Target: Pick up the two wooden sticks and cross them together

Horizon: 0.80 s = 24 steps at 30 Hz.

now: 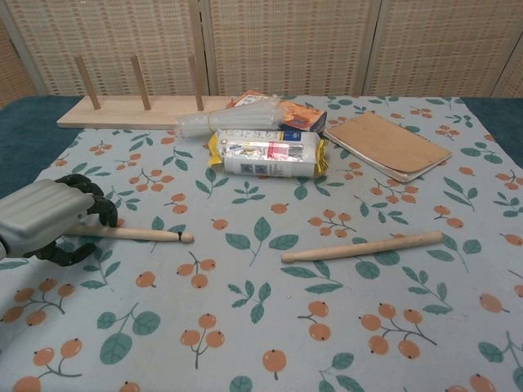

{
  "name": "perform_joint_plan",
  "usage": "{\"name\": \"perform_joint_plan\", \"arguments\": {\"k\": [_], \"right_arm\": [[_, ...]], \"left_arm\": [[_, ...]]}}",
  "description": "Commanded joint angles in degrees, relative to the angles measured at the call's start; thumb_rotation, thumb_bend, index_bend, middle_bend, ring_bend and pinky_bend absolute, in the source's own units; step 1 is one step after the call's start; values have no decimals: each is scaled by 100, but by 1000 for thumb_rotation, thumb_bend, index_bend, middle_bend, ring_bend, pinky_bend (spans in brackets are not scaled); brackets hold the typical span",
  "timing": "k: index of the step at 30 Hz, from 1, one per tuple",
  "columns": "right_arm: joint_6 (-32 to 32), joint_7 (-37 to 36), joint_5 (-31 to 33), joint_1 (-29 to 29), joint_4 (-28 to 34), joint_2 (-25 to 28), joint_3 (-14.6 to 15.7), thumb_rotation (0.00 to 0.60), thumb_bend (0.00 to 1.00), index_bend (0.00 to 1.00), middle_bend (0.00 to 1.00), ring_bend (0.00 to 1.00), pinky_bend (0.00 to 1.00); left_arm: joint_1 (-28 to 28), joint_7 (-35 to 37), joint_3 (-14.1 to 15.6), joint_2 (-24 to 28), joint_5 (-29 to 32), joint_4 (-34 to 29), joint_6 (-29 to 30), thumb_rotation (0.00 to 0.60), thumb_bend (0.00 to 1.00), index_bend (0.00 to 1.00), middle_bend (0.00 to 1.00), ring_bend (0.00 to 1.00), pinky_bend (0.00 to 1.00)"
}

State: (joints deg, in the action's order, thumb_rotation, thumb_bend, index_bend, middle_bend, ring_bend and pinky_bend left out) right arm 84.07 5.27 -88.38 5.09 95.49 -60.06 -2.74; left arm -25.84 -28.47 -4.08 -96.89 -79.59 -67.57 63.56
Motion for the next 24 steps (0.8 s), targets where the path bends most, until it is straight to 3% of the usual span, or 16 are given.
{"name": "perform_joint_plan", "arguments": {"k": [1, 17, 24], "right_arm": [[1, 8, 4, 2, 1, -2, -2, 600, 335, 0, 0, 0, 0], [20, 48, 56, 0, 3, -23, -25, 600, 335, 0, 0, 0, 0], [-40, 105, 50, 28, 7, -58, -8, 600, 335, 0, 0, 0, 0]], "left_arm": [[-10, -27, 10, -38, 29, 95, 9, 600, 428, 378, 355, 165, 114], [-23, -74, 58, -214, 29, 502, 138, 600, 434, 532, 523, 288, 134], [-41, 585, 82, -340, -344, 789, 550, 600, 498, 785, 752, 395, 134]]}}
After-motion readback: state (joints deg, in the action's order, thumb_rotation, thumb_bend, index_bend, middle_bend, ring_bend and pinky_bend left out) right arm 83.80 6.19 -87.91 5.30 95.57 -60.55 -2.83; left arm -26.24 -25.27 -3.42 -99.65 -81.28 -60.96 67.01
